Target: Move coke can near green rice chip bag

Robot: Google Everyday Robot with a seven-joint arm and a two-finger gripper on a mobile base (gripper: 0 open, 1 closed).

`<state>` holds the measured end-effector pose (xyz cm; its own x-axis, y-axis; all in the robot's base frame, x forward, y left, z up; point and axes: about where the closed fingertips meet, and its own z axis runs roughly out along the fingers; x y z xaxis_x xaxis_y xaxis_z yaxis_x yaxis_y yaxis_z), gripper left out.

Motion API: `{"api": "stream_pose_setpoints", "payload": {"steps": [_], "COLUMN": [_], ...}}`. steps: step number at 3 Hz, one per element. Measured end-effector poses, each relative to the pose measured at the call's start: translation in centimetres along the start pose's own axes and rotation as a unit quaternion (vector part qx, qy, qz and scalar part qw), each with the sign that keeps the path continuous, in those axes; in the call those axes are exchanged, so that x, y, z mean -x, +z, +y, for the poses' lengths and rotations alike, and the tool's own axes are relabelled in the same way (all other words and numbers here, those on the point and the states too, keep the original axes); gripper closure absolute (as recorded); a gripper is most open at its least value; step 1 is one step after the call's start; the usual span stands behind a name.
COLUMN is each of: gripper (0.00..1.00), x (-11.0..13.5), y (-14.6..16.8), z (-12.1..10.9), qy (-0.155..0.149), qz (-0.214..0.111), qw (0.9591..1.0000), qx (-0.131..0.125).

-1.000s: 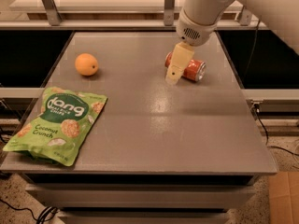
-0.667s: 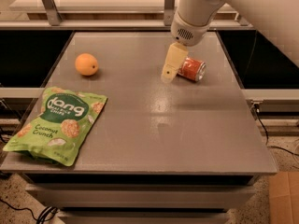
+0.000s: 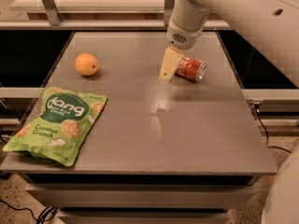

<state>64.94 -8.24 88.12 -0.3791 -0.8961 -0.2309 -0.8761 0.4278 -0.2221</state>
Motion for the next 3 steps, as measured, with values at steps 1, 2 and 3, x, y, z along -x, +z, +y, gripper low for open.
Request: {"api": "stream_pose_setpoints", "payload": {"steps": [1, 2, 3], "gripper": [0.00, 0.00, 0.17], "x": [-0.9, -2.0, -2.7], "y": [1.5, 2.3, 2.6], "z": [-0.6, -1.1, -1.5], "qy": [0.014, 0.029, 0.037], "qz": [0.016, 0.022, 0.025], "qw": [0.9998, 0.9992, 0.9989], "qx": [0.005, 0.014, 0.016]}}
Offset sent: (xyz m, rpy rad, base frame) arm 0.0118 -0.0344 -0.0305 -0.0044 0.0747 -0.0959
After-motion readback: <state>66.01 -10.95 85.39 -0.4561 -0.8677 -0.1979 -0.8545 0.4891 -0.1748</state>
